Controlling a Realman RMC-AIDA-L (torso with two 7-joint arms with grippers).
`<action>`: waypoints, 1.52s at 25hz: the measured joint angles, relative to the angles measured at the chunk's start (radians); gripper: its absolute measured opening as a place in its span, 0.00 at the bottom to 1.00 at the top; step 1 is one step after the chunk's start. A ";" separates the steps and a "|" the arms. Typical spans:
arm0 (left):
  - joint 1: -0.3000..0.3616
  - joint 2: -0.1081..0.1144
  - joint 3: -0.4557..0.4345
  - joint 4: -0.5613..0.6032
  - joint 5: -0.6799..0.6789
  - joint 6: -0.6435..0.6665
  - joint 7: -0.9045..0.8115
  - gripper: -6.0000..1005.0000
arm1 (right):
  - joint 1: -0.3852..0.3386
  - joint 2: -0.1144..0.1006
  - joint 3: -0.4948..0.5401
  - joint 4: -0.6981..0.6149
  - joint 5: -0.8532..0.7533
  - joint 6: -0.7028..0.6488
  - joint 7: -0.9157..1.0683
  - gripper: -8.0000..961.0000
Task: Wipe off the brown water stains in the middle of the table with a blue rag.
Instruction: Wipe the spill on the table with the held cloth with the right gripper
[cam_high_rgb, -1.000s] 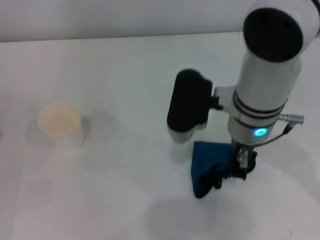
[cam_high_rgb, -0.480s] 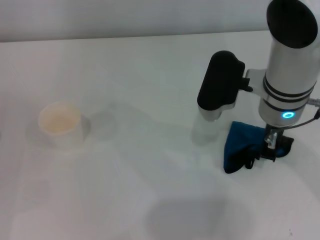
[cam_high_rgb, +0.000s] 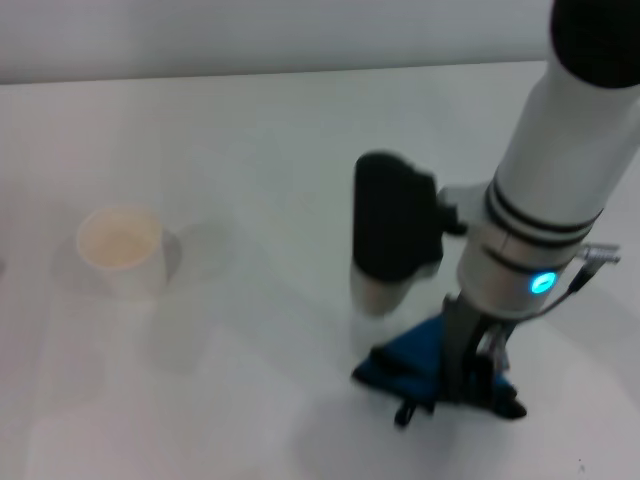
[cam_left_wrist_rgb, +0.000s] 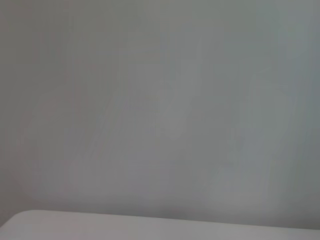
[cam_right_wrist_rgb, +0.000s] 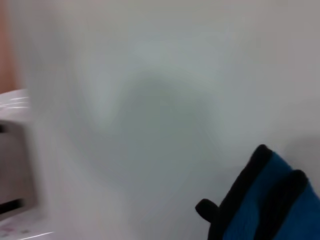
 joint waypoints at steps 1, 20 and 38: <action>0.000 0.000 0.000 0.000 0.000 0.000 0.000 0.88 | 0.004 0.001 -0.021 0.003 0.026 0.002 -0.013 0.14; -0.005 -0.002 0.000 0.001 0.000 0.010 0.000 0.88 | 0.004 -0.004 0.102 0.008 -0.130 -0.041 -0.006 0.14; -0.015 0.002 -0.005 0.000 0.000 0.013 0.000 0.87 | 0.005 -0.008 0.266 0.224 -0.404 -0.326 0.097 0.14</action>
